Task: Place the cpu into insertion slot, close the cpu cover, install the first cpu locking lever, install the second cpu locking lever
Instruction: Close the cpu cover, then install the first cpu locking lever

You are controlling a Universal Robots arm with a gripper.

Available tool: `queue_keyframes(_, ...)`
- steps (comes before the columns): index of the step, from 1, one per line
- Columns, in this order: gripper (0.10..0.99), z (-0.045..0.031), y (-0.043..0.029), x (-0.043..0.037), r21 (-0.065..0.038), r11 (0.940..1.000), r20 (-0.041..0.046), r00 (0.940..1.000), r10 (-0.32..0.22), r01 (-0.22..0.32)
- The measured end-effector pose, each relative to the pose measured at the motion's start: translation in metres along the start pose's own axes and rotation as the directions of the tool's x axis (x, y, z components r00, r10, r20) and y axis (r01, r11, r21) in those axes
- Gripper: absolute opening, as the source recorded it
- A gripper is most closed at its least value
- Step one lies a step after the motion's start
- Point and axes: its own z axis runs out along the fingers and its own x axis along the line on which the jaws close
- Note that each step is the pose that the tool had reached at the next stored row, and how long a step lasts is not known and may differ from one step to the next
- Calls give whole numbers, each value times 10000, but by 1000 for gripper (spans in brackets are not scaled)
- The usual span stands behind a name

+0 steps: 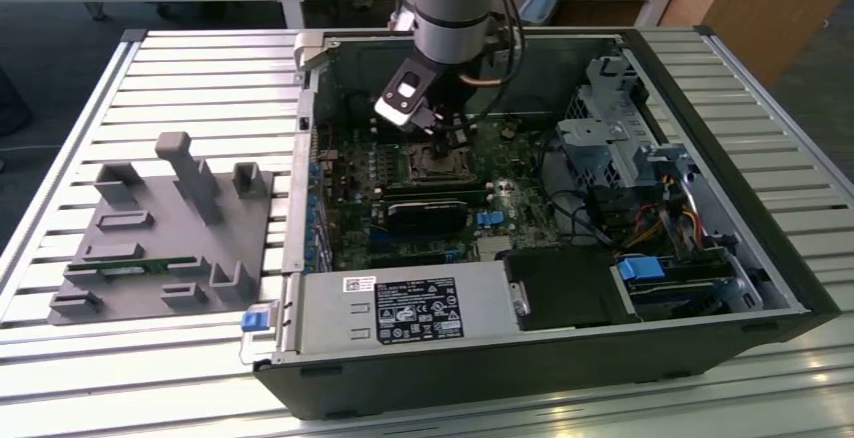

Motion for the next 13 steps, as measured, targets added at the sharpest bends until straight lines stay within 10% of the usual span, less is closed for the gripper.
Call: queue_keyframes(13,106,-9,57,-12,-1,10000,-1,10000,1,-1)
